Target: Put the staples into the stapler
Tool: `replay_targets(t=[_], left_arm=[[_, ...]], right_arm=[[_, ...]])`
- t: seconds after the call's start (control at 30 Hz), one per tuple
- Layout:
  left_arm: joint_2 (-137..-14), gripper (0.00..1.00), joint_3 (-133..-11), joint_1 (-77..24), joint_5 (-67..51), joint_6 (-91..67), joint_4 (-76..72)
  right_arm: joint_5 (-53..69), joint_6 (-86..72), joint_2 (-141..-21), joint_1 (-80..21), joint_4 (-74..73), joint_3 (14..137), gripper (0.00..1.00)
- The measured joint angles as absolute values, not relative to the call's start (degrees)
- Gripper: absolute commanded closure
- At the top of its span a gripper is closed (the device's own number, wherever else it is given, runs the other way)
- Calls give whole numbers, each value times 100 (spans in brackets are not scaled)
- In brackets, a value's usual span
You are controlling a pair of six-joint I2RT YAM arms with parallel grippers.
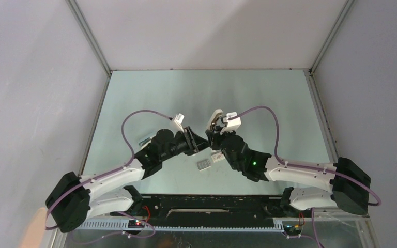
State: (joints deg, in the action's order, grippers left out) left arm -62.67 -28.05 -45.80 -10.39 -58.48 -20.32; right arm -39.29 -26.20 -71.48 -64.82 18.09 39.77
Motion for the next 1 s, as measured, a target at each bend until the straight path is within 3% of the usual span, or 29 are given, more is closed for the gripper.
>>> replay_targets(t=[0.23, 0.5, 0.77, 1.0], left_arm=[[-5247, 28, -2711, -4265, -545, -5518, -1085], [-3326, 1, -3236, -4080, 904, -4403, 1555], [-2263, 0, -4694, -4060, 2751, -2893, 3376], [-1962, 0, -4554, -4040, 3555, -1927, 3531]], right_arm=[[-3546, -2180, -7179, -5872, 1787, 3977, 100], [-3105, -1730, -8281, -5177, 2215, 4003, 99], [-2777, -1533, -10036, -4923, 2373, 4722, 96], [-2410, -1522, -10739, -4925, 2510, 5245, 92]])
